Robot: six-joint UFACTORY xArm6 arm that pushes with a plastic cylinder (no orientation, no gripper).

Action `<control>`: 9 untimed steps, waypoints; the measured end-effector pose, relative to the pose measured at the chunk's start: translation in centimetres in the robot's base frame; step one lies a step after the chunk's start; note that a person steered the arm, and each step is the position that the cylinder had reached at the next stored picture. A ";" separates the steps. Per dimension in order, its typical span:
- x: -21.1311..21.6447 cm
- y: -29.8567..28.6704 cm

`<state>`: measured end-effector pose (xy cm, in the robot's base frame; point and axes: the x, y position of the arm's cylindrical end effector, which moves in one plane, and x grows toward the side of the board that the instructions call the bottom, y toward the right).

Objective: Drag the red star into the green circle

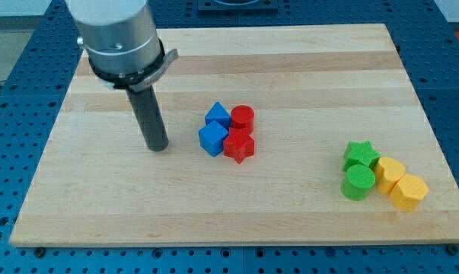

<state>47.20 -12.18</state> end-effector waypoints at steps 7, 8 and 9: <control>1.7 11.1; 1.8 13.5; 1.8 13.7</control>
<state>48.99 1.53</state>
